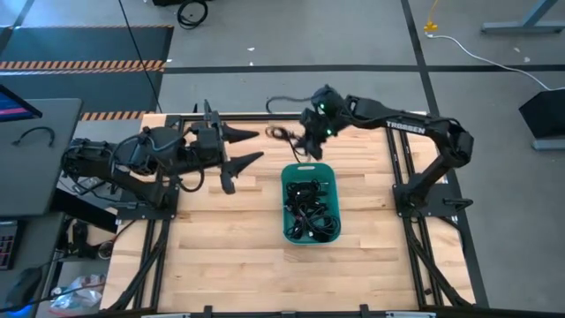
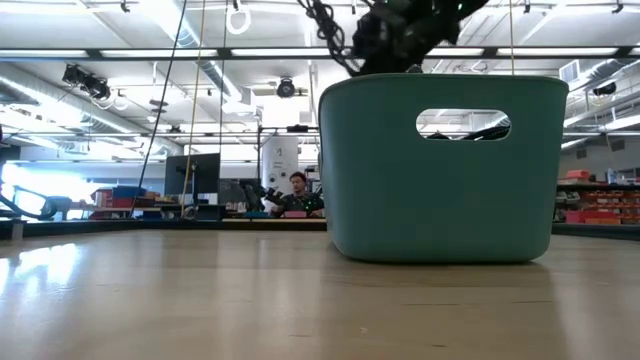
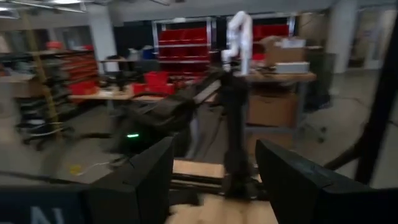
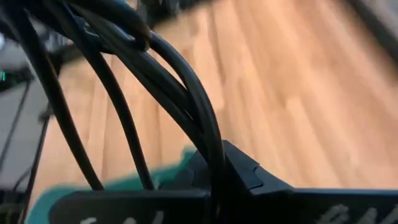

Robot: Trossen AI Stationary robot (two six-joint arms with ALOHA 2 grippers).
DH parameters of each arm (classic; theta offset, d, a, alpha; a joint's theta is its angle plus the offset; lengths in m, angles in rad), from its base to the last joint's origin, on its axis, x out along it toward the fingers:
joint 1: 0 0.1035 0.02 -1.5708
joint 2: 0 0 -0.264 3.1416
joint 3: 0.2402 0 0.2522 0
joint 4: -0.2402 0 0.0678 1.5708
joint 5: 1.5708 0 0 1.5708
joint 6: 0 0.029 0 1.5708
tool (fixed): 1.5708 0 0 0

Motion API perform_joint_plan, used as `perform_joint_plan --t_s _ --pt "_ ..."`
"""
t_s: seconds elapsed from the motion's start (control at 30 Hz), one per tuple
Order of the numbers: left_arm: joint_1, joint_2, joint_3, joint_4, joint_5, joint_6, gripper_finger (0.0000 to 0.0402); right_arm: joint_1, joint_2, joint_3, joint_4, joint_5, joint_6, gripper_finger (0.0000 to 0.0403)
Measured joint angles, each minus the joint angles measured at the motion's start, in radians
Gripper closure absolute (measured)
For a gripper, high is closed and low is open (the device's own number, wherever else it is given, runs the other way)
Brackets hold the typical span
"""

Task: Pick and place USB-C Cables
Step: Put the black charger cable into the green bin

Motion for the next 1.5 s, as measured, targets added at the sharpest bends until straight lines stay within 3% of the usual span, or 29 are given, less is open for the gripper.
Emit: perform_joint_plan --t_s 0.3,0.57,0.97,1.2,1.5 --pt "0.017 0.002 -0.001 -0.03 -0.052 0.017 0.017 0.226 -0.019 -0.001 -0.275 0.199 0.052 0.0386" --pt "0.017 0.003 -0.001 -0.034 -0.052 0.017 0.017 0.37 -0.015 -0.075 -0.325 0.314 0.164 0.0386" --pt "0.017 0.003 -0.001 -0.041 -0.052 -0.01 0.017 0.403 0.119 -0.152 -0.33 0.362 0.183 0.0387" --pt "0.017 0.003 -0.001 -0.076 -0.052 -0.042 0.017 0.404 0.195 -0.153 -0.453 0.391 0.155 0.0387" --pt "0.017 0.003 -0.001 -0.078 -0.053 -0.044 0.017 0.426 0.192 -0.114 -0.477 0.47 0.069 0.0387"
